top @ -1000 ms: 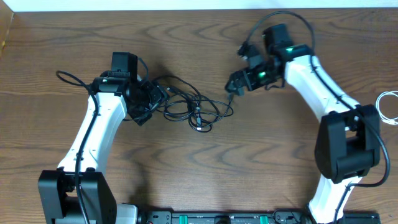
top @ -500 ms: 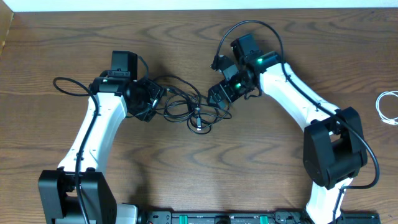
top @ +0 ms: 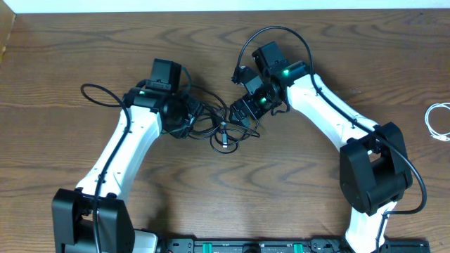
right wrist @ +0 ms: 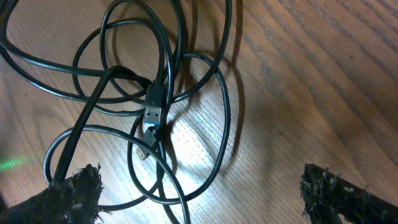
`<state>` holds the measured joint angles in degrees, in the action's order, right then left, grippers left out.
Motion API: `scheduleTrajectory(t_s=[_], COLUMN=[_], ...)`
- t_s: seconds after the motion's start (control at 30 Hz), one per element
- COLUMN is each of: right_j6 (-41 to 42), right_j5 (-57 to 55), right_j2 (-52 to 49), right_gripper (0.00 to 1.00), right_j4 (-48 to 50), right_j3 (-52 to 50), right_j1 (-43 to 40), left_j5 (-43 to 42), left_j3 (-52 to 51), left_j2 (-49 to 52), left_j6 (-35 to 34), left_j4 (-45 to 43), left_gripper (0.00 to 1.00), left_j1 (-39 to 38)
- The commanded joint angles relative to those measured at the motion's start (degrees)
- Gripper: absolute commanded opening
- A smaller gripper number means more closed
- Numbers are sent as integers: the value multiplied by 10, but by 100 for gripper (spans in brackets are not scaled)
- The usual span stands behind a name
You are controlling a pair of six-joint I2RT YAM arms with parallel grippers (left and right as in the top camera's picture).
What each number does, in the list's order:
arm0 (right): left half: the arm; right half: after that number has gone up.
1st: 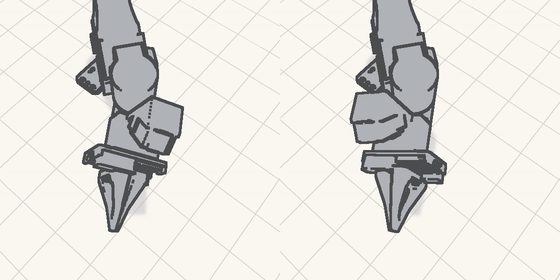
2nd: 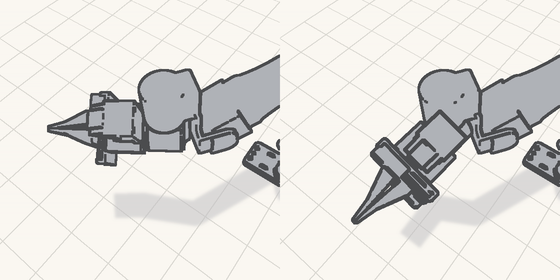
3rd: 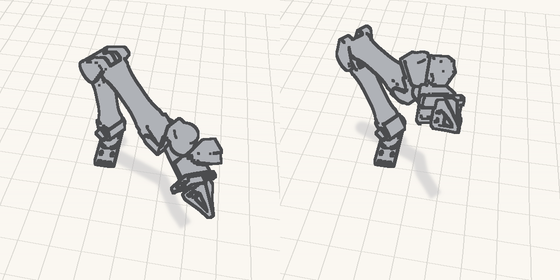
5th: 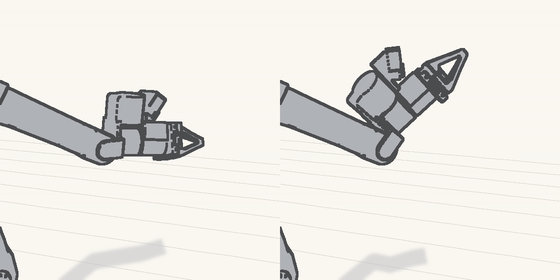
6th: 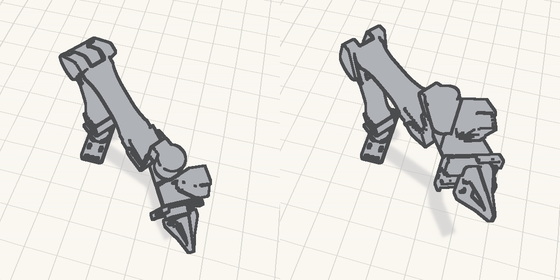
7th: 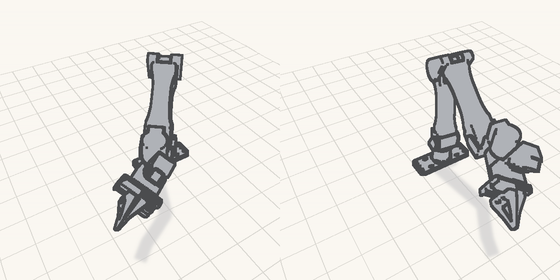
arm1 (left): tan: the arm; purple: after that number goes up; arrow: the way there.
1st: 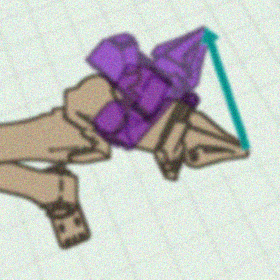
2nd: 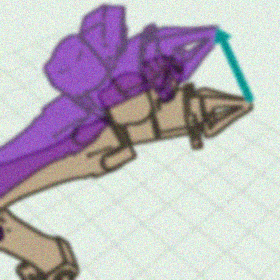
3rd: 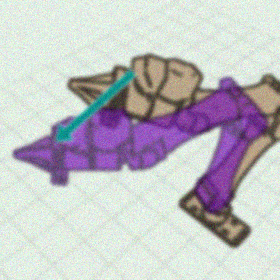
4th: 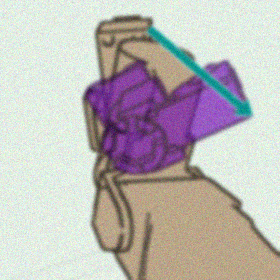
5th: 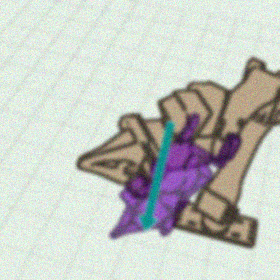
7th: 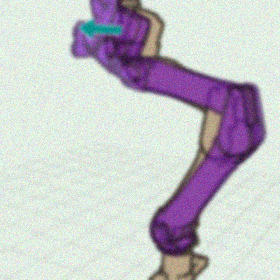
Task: Untangle cables
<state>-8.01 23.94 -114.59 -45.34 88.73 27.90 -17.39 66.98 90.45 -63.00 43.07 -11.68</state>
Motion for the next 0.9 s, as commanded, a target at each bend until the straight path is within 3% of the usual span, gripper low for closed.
scheduleTrajectory(t_s=[0.0, 0.57, 0.73, 0.87], right_j6=[-9, -9, -9, -7], right_j5=[0, 0, -1, 32], right_j2=[4, 4, 4, 9], right_gripper=[99, 99, 99, 86], right_j4=[0, 3, 4, 7], right_j3=[-5, -5, -5, -4], right_j1=[4, 18, 22, 21], left_j5=[35, 61, 61, 61], left_j3=[-1, -1, -1, -1], left_j2=[2, 58, 69, 68], left_j6=[-24, -25, -25, -25], left_j4=[1, -6, -27, -38], left_gripper=[51, 51, 35, 24], left_j1=[-8, -23, -22, -20])
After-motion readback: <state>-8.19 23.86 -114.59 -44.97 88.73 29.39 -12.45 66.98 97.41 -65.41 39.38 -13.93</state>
